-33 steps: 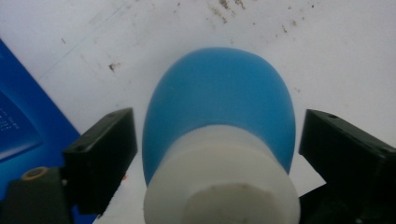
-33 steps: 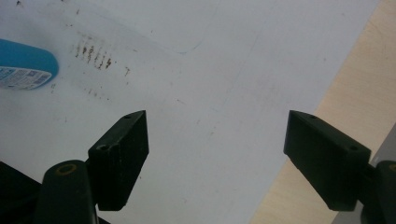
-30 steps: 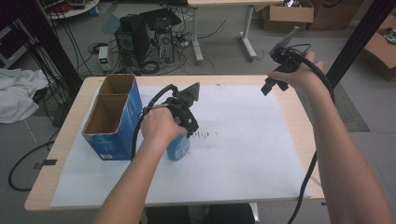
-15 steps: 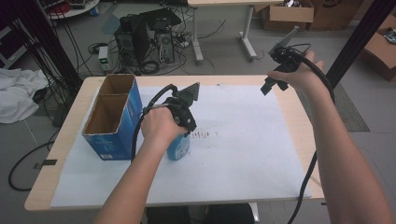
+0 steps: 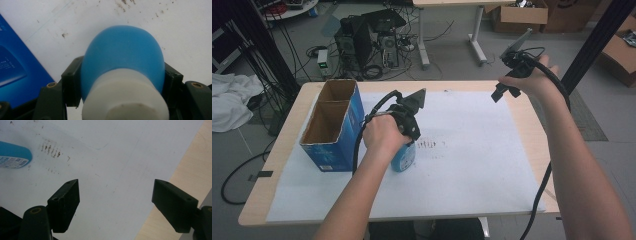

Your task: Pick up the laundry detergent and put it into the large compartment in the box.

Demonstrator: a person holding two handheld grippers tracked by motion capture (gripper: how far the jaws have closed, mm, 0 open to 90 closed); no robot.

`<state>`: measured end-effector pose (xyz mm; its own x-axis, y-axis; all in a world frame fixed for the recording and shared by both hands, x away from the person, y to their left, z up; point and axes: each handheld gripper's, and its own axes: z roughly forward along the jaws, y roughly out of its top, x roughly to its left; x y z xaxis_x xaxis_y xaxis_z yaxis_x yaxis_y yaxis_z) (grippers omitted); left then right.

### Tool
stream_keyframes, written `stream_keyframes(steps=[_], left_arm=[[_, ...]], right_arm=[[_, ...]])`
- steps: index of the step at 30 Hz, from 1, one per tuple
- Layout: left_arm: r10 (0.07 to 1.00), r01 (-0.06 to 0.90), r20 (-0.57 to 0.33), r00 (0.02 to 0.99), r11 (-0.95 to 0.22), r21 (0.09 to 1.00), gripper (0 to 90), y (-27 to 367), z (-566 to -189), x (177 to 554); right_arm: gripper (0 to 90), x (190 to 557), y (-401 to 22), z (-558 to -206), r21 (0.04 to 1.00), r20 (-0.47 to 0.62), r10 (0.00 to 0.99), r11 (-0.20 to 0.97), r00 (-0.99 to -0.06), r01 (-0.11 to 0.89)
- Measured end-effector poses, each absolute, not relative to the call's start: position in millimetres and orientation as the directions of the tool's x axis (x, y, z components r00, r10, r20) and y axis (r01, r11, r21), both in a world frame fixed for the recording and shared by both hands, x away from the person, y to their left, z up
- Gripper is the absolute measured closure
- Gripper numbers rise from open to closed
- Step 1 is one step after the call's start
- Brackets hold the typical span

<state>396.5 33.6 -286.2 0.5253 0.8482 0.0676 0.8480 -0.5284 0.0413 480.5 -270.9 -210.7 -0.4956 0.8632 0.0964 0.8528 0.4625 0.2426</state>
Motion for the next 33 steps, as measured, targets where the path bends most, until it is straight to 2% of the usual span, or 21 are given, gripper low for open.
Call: stream_keyframes(steps=[20,30,33], left_arm=[[0.837,0.838,0.05,0.545,-0.546,0.017,37.8,34,-277,400],[0.863,0.863,0.014,0.504,-0.505,0.037,37.9,42,-231,407],[0.877,0.876,-0.006,0.48,-0.479,0.05,37.9,49,-206,409]], right_arm=[[22.8,482,-272,-211,0.244,0.099,0.864,0.46,-0.494,0.854],[22.7,483,-273,-211,0.243,0.102,0.864,0.458,-0.492,0.855],[22.7,483,-274,-209,0.244,0.102,0.865,0.457,-0.491,0.855]])
